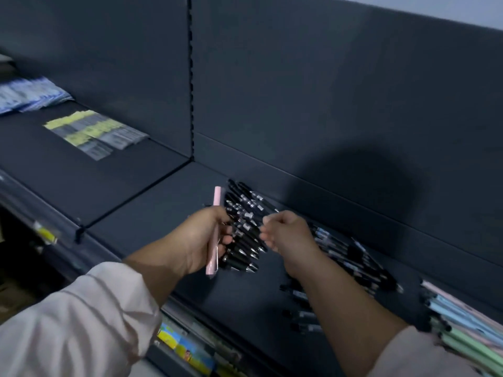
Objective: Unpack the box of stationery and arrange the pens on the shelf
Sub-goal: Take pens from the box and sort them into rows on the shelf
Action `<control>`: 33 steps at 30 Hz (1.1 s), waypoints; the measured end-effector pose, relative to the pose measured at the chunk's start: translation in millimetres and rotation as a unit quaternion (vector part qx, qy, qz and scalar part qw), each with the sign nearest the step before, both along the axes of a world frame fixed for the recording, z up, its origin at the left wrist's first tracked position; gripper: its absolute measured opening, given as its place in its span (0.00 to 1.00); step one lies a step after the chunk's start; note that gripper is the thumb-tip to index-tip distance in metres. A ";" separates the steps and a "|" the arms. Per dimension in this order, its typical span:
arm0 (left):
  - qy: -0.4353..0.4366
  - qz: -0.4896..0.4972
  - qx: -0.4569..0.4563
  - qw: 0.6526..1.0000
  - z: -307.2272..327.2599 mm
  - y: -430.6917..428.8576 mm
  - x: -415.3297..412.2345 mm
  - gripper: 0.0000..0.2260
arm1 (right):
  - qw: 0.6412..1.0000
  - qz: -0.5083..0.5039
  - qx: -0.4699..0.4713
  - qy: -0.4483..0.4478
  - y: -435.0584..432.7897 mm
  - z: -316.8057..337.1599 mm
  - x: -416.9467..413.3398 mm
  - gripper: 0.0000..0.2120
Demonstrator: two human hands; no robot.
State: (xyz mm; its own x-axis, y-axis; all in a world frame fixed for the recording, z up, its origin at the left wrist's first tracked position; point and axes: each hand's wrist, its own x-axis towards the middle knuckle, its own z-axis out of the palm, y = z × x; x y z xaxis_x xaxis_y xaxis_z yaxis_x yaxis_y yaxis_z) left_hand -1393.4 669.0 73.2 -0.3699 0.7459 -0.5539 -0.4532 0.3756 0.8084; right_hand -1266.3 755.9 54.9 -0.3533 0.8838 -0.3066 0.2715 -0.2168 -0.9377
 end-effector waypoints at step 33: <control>0.590 -0.419 0.233 0.650 -11.9 69.5 291.0 0.11 | 0.961 -0.214 0.073 -0.161 -8.3 11.1 383.2 0.13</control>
State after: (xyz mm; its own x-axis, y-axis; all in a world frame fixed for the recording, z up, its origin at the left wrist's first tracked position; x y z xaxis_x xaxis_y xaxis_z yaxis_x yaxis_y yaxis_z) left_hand -1102.4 738.5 61.3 0.3116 0.9445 0.1044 0.7914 -0.3188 0.5216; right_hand -883.1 747.6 66.0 0.1443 0.9687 -0.2019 0.4686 -0.2466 -0.8483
